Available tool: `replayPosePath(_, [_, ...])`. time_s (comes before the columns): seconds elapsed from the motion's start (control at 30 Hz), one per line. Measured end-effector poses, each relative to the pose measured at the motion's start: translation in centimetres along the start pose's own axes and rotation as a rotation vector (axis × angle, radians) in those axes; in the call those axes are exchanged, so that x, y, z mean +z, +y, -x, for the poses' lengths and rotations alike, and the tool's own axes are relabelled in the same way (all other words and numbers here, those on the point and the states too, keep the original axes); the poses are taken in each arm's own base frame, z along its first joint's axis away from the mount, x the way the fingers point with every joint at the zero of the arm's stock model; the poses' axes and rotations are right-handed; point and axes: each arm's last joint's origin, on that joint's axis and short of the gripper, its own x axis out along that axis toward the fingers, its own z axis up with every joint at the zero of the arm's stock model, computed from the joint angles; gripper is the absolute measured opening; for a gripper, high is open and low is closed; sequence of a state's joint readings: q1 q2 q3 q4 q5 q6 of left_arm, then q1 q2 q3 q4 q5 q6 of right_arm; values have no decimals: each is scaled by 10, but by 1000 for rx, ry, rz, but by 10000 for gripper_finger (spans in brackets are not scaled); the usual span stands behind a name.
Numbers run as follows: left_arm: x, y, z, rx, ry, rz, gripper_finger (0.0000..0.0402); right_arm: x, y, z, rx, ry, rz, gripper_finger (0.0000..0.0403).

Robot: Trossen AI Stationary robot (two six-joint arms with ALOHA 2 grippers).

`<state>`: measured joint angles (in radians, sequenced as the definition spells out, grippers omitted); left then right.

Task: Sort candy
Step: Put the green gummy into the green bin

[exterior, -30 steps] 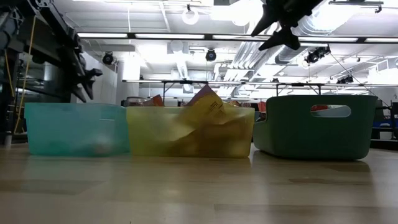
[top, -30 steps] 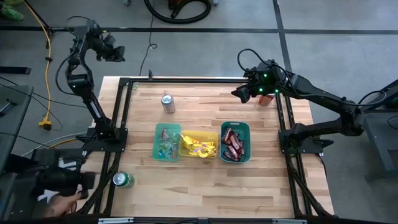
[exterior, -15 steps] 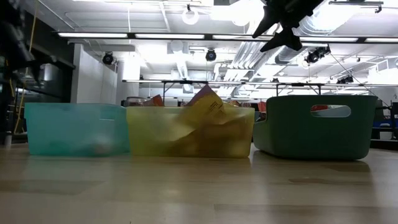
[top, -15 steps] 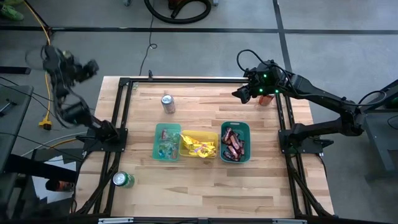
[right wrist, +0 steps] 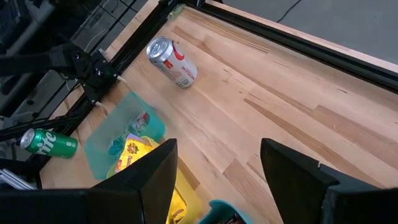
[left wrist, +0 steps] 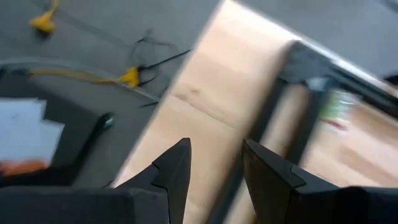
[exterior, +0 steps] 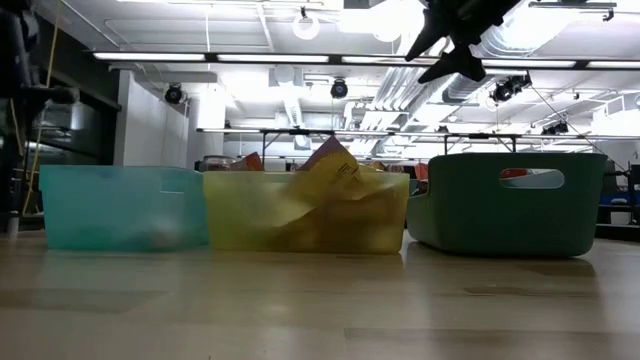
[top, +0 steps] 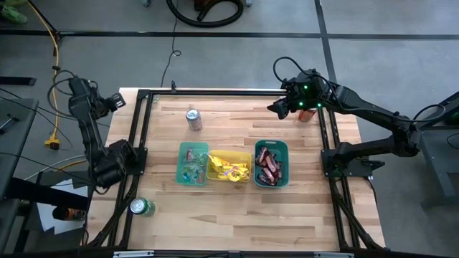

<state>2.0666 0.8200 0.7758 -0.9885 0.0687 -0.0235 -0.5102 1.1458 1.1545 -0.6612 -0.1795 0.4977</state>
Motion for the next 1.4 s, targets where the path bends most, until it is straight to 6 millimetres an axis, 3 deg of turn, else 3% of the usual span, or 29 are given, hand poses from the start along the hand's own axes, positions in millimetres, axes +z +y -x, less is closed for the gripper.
replayPosePath(0.23, [-17,-12,3,-66,213,-38,129,0,0,0,10,-1,53,226])
replayPosePath(0.6, [-33,-51,-10,-392,483,-140,129,1,0,0,58,18,154,226])
replayPosePath(0.97, [-62,-80,-8,-535,223,-204,129,5,-8,2,29,-2,137,226])
replayPosePath(1.2, [-58,-104,-2,-606,-4,-325,129,10,-15,4,9,-30,117,226])
replayPosePath(1.4, [-70,-135,-2,-698,32,-425,129,12,-18,5,-1,-40,108,226])
